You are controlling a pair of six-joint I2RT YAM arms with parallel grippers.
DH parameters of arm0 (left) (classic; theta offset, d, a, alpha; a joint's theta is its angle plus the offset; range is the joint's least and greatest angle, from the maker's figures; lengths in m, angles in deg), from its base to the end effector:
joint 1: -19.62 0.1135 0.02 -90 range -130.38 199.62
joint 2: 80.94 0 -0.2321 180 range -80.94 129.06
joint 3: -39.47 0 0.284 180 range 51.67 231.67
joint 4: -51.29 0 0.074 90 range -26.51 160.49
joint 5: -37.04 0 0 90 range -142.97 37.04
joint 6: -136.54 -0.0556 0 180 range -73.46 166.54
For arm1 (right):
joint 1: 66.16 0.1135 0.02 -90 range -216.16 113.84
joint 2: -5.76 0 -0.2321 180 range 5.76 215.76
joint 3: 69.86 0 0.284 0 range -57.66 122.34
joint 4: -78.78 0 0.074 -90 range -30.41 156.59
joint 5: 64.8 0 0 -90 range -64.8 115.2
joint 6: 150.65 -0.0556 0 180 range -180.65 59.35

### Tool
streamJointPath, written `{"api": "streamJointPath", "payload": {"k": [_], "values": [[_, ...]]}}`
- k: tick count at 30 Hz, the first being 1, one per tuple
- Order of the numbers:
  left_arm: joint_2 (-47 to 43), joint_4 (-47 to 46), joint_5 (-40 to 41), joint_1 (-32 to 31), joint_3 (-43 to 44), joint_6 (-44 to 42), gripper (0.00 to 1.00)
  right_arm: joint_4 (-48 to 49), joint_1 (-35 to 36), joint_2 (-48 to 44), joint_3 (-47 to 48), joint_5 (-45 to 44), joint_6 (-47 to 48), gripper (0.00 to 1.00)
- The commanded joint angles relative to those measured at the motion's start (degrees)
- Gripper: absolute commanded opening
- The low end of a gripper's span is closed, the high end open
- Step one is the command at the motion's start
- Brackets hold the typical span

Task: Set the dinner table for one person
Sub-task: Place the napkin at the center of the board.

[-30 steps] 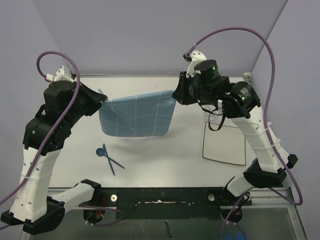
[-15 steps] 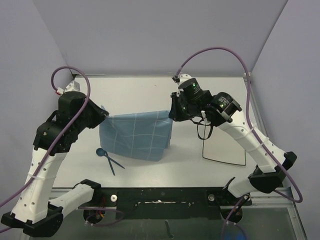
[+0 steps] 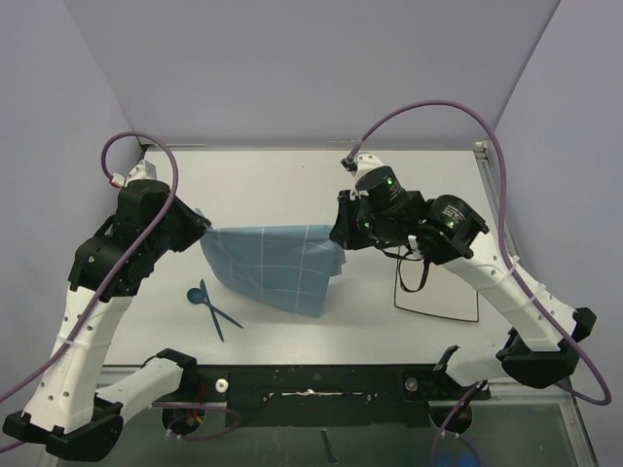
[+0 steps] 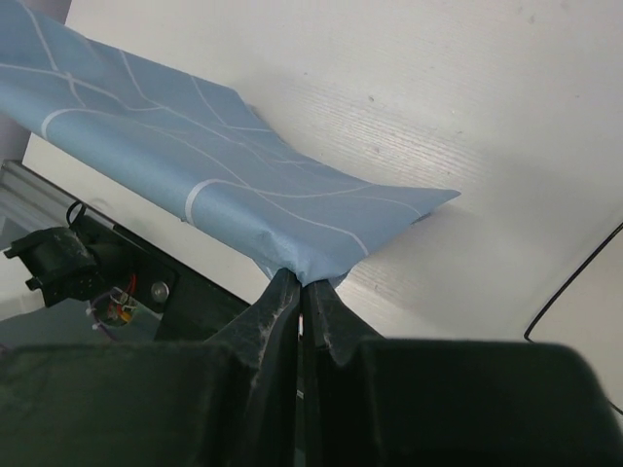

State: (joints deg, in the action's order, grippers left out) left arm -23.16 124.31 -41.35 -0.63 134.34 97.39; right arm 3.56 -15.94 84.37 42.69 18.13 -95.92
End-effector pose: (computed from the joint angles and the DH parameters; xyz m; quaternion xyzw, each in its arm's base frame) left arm 0.2167 -0.0680 0.4057 -0.2782 0.8426 -0.1896 0.4203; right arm 0.2016 0.2314 0.4144 -0.0931 0.9048 0.2382 0.3405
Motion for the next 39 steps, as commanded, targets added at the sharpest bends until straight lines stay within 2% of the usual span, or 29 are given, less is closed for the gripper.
{"api": "streamJointPath", "payload": {"k": [1,14,24,28,31,39], "values": [[-6.40,2.51,7.05,1.53,0.30,-0.81,0.00,-7.89,2.41,-4.46,0.48,-11.06,-1.50,0.00],[-13.75,9.00,6.14,1.61,1.52,0.63,0.00,-15.63,19.82,-3.09,6.78,-23.34,-10.93,0.00],[-14.45,5.58,4.75,1.57,-6.34,1.35,0.00,-13.89,21.82,-2.87,0.30,-26.57,-12.85,0.00],[-11.10,1.86,3.98,1.57,-9.69,1.29,0.00,-16.14,18.61,-1.72,-0.81,-30.38,-14.14,0.00],[-8.32,-1.02,3.77,1.52,-10.86,1.05,0.00,-14.44,12.47,0.27,-2.15,-29.78,-10.87,0.00],[1.72,-8.59,4.32,1.52,-10.13,-0.44,0.00,-0.82,-7.20,8.67,-4.40,-14.21,2.90,0.00]]}}
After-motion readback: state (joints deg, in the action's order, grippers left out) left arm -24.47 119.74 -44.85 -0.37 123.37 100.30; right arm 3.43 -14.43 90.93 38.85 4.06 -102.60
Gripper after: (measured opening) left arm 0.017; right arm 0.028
